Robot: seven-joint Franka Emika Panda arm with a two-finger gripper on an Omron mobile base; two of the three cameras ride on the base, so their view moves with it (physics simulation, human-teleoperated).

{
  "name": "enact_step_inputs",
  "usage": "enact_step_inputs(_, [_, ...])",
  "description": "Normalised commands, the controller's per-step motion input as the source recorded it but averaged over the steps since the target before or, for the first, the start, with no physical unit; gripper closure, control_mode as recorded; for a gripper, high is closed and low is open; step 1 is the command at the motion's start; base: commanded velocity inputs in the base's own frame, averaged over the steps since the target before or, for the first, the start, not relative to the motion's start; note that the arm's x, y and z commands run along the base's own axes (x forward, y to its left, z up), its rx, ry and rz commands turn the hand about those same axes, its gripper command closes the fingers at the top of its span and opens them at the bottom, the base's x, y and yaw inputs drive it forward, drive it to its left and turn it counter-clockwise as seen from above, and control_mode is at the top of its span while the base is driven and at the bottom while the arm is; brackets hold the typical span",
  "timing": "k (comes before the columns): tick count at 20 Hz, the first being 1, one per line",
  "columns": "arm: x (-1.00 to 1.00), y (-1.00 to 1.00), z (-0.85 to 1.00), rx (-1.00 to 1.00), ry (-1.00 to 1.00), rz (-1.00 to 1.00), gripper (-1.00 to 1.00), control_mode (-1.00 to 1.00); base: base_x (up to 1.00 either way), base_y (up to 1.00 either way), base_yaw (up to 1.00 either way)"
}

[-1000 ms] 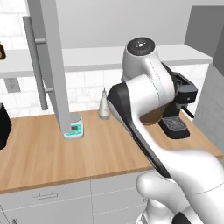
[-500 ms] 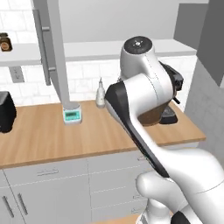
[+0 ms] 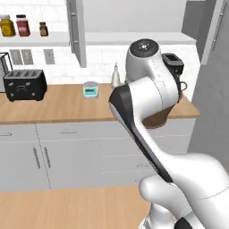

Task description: Open the cabinet, pick up the bread from the cabinet and place it in the basket. Then move the basket to the dining counter.

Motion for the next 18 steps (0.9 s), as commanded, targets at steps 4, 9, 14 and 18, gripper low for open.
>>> enact_step_inputs(4, [0.00, 0.00, 0.00, 0.00, 0.00, 0.00, 1.00, 1.00, -0.49, 0.08, 0.72])
enact_step_inputs(9, [0.00, 0.00, 0.00, 0.00, 0.00, 0.00, 1.00, 1.00, -0.18, 0.03, 0.87])
enact_step_inputs(14, [0.00, 0.00, 0.00, 0.00, 0.00, 0.00, 1.00, 1.00, -0.01, 0.01, 0.95])
enact_step_inputs(18, [0.00, 0.00, 0.00, 0.00, 0.00, 0.00, 1.00, 1.00, 0.00, 0.00, 0.97])
